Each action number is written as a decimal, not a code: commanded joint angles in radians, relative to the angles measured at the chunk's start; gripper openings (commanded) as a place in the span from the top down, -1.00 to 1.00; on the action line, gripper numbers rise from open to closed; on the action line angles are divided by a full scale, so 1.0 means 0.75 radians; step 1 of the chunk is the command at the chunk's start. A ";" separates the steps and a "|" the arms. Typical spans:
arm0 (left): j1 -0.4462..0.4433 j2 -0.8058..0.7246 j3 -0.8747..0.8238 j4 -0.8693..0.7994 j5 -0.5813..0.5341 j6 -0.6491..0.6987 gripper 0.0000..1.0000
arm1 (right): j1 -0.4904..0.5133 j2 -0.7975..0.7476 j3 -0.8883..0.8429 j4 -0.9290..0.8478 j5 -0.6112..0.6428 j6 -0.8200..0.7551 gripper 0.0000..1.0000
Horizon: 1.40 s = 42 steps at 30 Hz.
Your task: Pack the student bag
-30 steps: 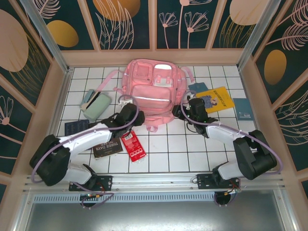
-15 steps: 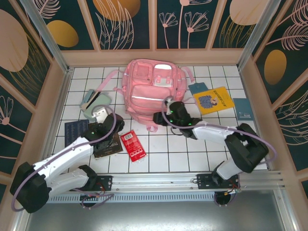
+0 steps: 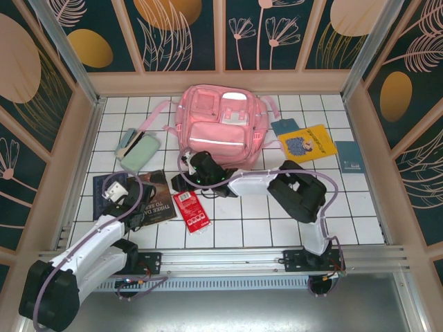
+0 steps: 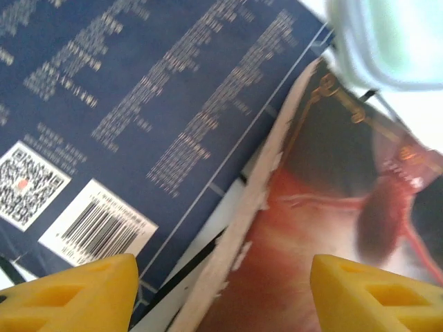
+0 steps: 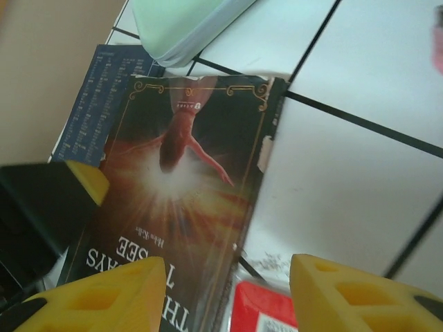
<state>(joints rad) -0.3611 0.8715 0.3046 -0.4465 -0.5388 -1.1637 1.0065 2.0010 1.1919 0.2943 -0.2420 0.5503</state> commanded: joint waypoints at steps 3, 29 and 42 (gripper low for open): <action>0.021 0.017 -0.063 0.106 0.122 -0.040 -0.35 | 0.019 0.123 0.153 -0.086 -0.052 -0.019 -0.03; 0.020 0.123 -0.191 0.430 0.468 -0.018 0.52 | 0.009 0.358 0.352 -0.163 -0.319 0.077 0.00; 0.021 0.134 -0.213 0.468 0.485 -0.011 0.64 | -0.028 0.286 0.191 0.378 -0.740 0.291 0.04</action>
<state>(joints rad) -0.3401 0.9321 0.1963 -0.0742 -0.3210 -1.1599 0.9058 2.2150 1.3258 0.4366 -0.5339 0.7250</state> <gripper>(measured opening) 0.183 0.485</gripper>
